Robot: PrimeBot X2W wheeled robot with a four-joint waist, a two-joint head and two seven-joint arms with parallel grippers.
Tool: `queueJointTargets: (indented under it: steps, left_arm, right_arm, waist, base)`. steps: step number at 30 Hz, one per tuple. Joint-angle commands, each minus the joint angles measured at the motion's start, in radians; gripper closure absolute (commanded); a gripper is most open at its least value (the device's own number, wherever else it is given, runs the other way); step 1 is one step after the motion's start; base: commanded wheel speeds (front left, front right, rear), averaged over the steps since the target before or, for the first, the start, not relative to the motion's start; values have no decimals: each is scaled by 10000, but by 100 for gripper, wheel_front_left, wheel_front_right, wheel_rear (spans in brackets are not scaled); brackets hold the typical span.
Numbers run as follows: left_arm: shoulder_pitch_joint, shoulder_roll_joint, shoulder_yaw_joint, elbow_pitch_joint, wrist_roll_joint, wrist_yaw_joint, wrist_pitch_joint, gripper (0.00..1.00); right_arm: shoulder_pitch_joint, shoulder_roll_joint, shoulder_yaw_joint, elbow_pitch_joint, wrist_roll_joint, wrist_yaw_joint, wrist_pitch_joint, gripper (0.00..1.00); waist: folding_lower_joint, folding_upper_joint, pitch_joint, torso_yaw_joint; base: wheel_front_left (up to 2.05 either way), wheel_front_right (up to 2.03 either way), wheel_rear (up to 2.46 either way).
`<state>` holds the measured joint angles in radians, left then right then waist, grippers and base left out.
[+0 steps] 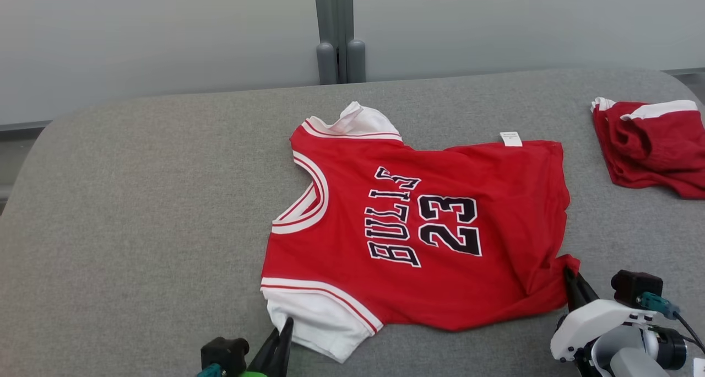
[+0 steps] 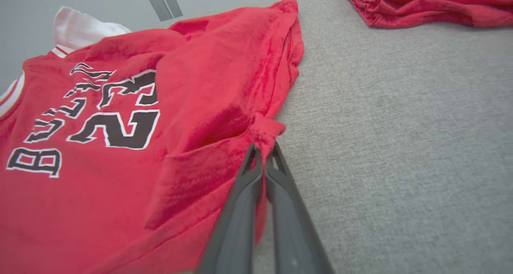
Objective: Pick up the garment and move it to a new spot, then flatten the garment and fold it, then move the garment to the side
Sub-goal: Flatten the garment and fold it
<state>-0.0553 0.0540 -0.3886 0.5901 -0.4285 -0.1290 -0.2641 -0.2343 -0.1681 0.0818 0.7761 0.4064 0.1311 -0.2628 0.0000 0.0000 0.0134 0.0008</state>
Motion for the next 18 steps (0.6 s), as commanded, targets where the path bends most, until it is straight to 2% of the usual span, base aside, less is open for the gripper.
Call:
queueJointTargets:
  steps: [1,5,9,14,18]
  left_arm:
    - [159,73,71,-384,-87,-31,4,100]
    - [101,267,297,-1776,-634,-31,4,100]
    - [-867,589,126,-2599,-1358,-31,4,100]
    - [-3683,1239,-320,-2768,-2629,-31,875,100]
    - [-6819,1539,25,-2072,-3640,-31,1754,100]
  right_arm:
    - [246,-68,20,-408,185,-6,-27,100]
    - [497,-320,108,-1735,843,-6,-27,100]
    - [-236,-493,346,-2504,1619,-4,-27,100]
    - [-2581,-735,718,-2623,2646,-4,442,100]
    - [-5317,-730,767,-1965,3230,-4,1082,100]
  waist:
    - [0,0,-91,1]
    - [0,0,-156,-55]
    - [0,0,-23,-149]
    - [0,0,892,-297]
    - [0,0,2064,-397]
  base:
    - [0,0,0]
    - [0,0,0]
    - [0,0,0]
    - [0,0,0]
    - [0,0,0]
